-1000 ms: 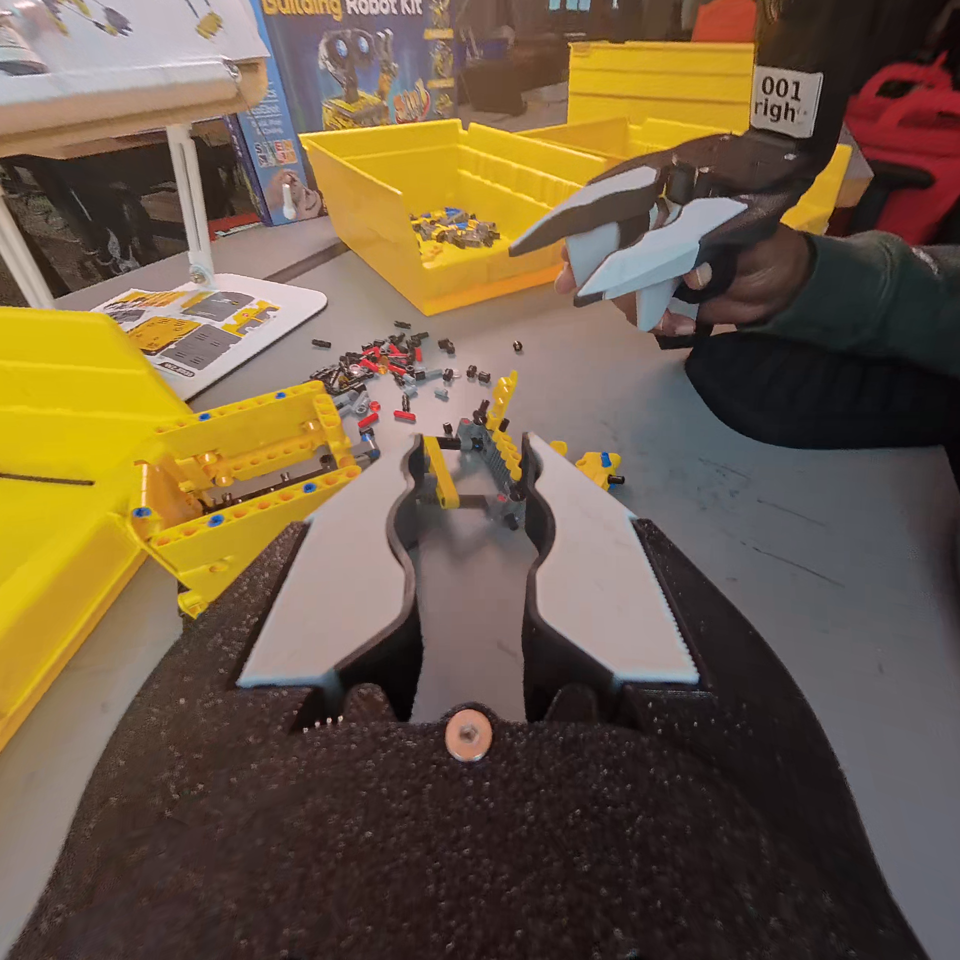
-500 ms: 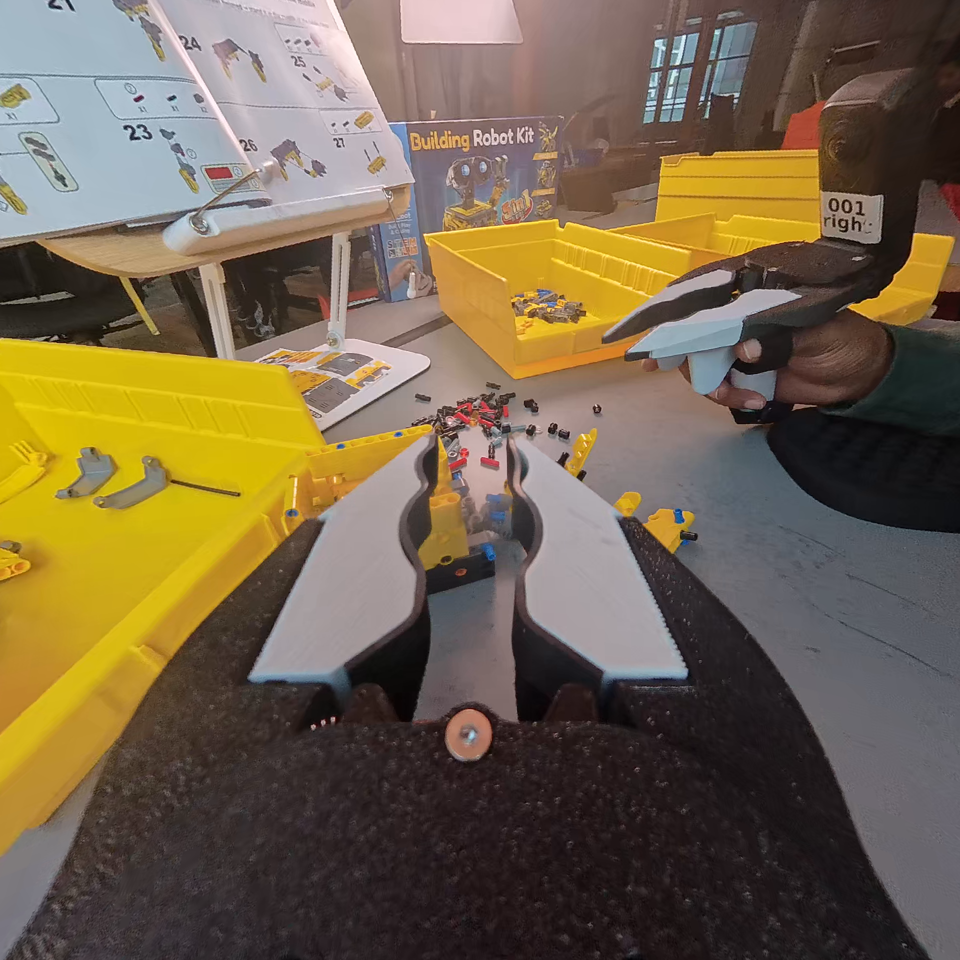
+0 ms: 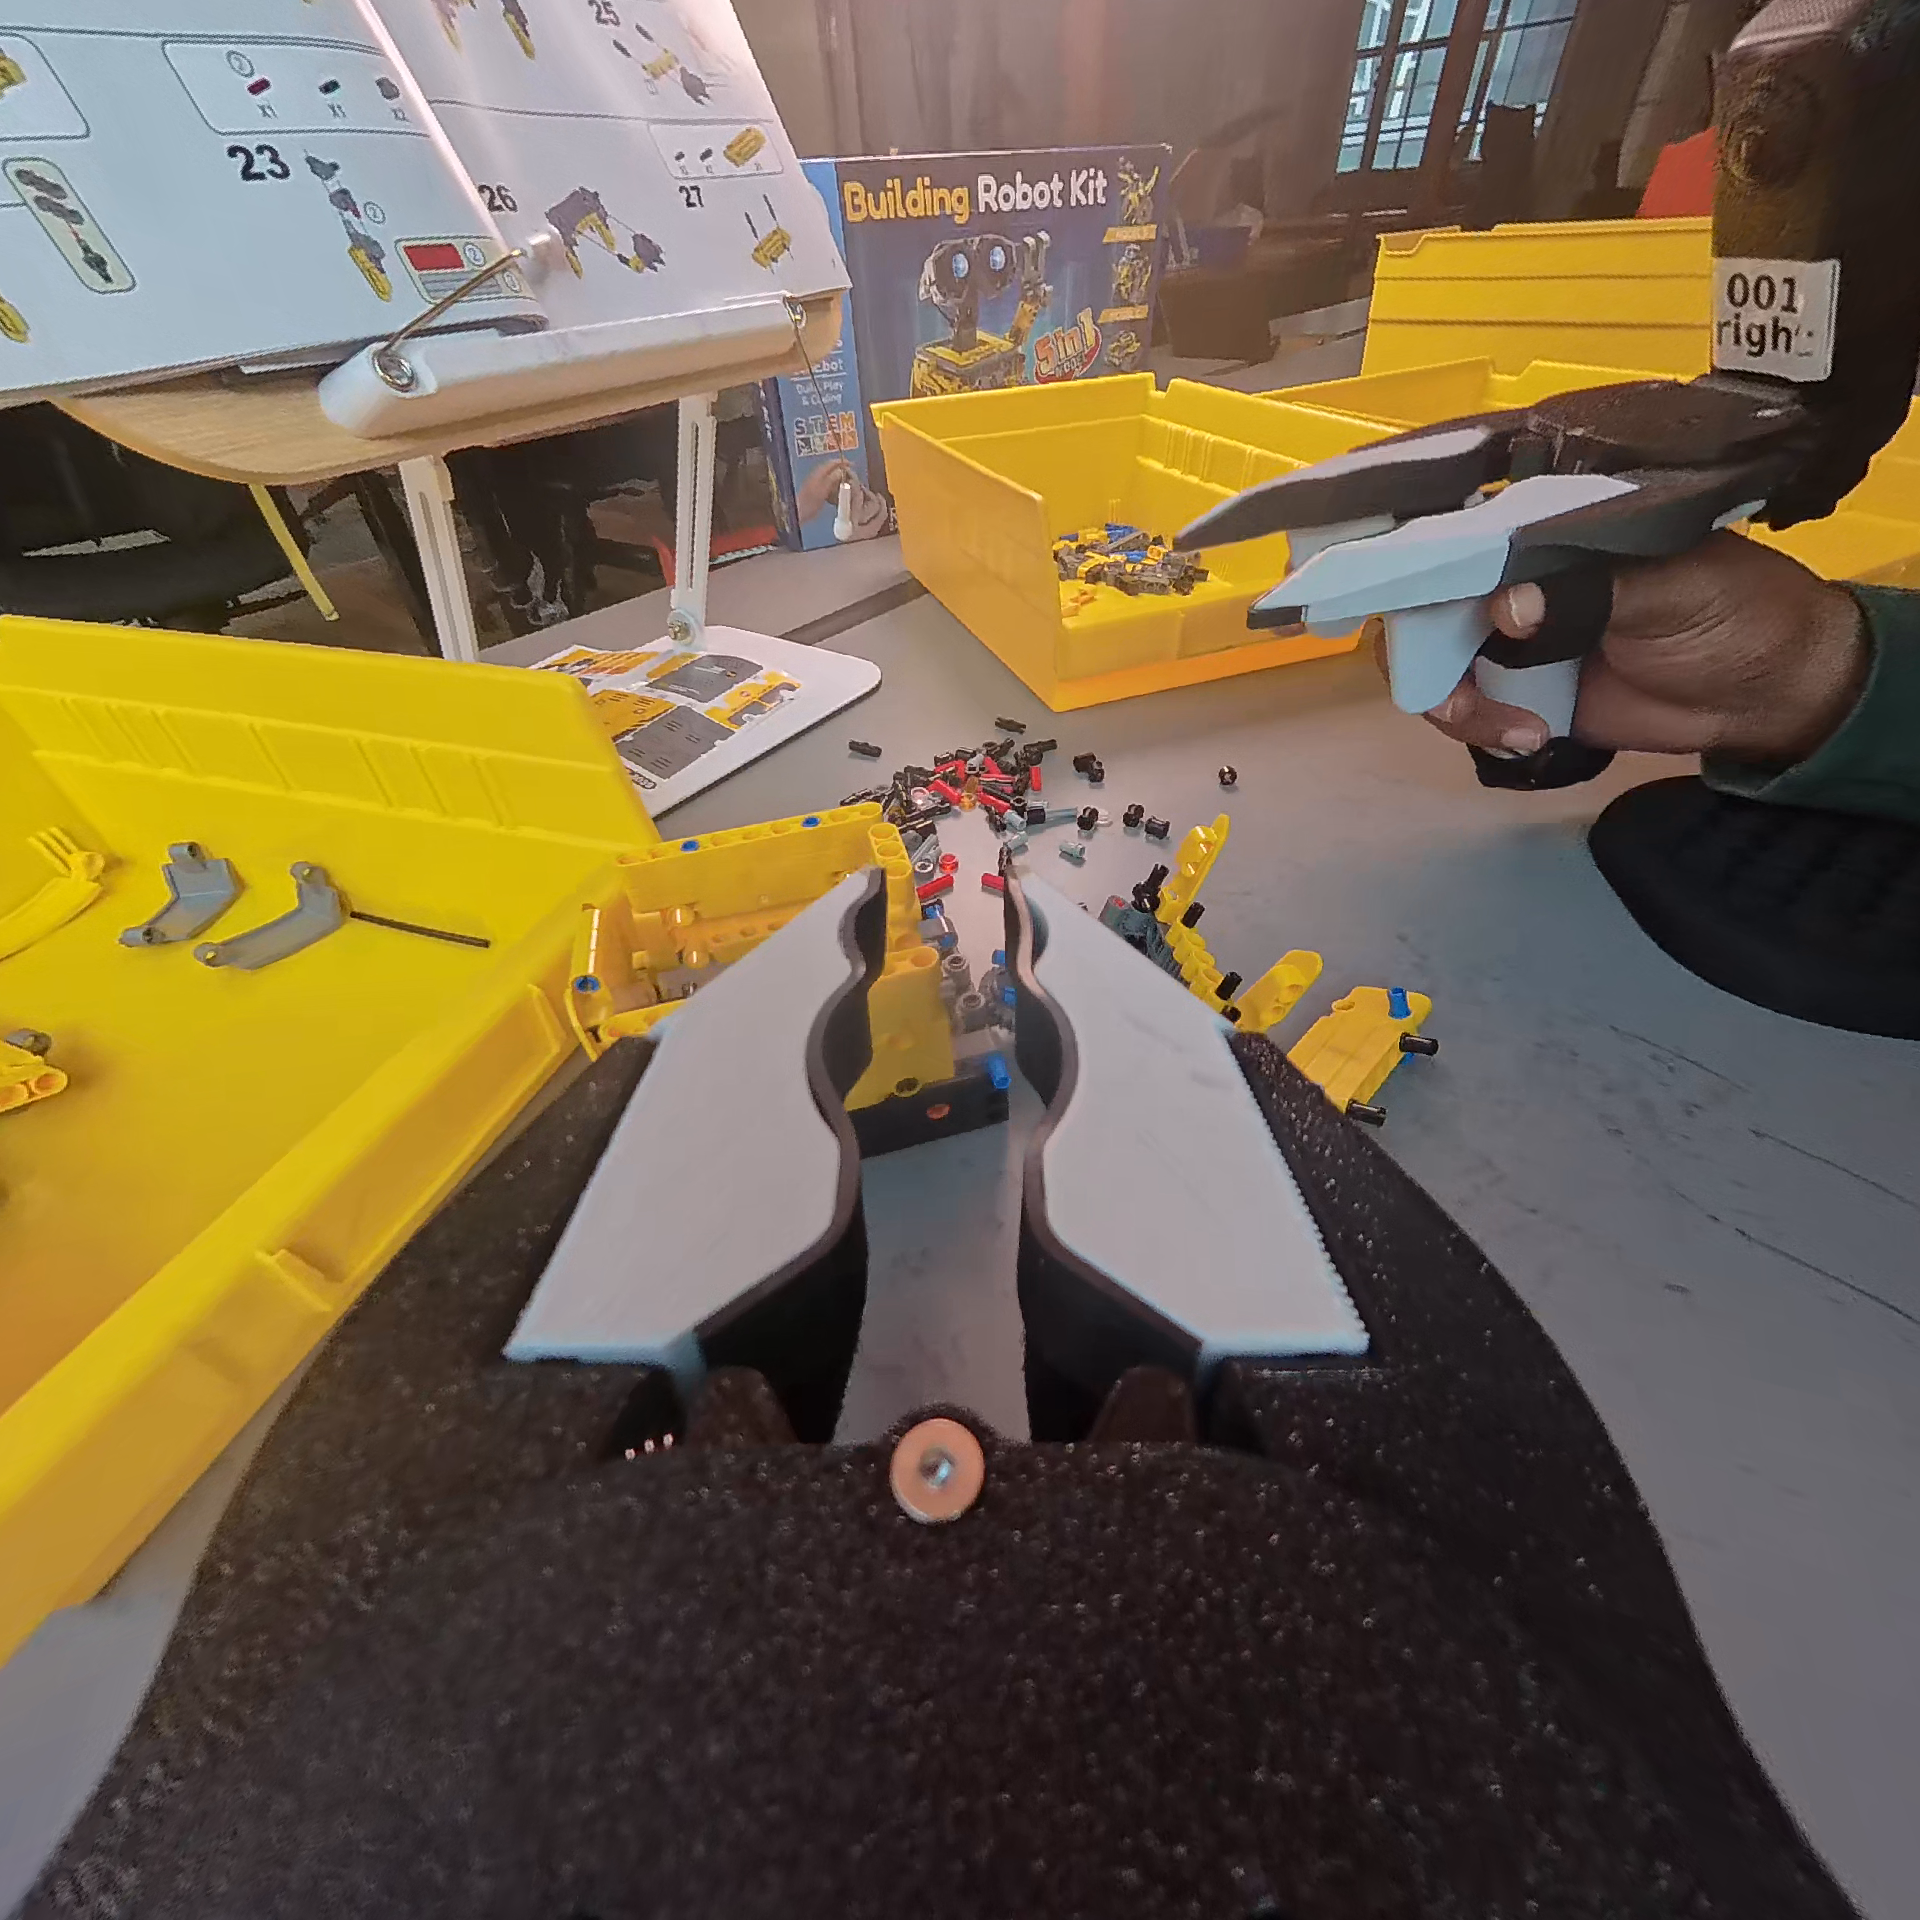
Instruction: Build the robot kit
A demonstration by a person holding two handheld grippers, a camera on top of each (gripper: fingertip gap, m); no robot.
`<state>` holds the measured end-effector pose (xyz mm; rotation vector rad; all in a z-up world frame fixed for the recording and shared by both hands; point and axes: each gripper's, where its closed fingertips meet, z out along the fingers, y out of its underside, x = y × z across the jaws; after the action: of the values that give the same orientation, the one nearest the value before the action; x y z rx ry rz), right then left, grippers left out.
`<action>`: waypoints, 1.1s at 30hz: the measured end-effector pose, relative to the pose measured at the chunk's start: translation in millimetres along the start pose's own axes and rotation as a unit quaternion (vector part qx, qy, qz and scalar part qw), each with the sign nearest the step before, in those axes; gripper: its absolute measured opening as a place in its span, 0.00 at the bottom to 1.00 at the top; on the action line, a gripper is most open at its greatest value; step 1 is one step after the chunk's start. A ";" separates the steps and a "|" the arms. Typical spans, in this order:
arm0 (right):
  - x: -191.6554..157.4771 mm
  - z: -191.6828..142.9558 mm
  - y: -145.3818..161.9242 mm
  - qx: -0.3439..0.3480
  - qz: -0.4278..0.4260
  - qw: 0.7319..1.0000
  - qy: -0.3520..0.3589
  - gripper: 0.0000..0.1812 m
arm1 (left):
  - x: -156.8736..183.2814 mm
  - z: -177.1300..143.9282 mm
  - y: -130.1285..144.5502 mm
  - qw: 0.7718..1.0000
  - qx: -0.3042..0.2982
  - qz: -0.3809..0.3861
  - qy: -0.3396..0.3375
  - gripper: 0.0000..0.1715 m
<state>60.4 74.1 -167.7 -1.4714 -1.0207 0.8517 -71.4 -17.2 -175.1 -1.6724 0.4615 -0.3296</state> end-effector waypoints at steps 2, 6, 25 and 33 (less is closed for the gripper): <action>6.3 7.8 -11.5 0.005 -0.018 1.000 0.017 0.41 | 0.6 1.2 1.4 1.000 -0.003 0.001 0.000 0.13; 34.5 26.2 -61.4 0.047 -0.074 0.994 0.058 0.38 | 2.8 -0.1 -9.7 1.000 0.009 0.009 0.004 0.13; 205.3 125.5 -133.6 0.058 -0.071 0.978 0.189 0.45 | -133.2 198.1 -128.2 0.968 -0.102 0.199 -0.111 0.11; 215.8 126.0 -129.7 0.056 -0.073 0.976 0.197 0.47 | -154.7 205.8 -112.4 0.941 -0.146 0.262 -0.157 0.04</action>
<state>6.3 324.9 -51.9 -1.3805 -0.7583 0.4774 -98.2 248.7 -88.5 -1.7702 0.7134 0.4125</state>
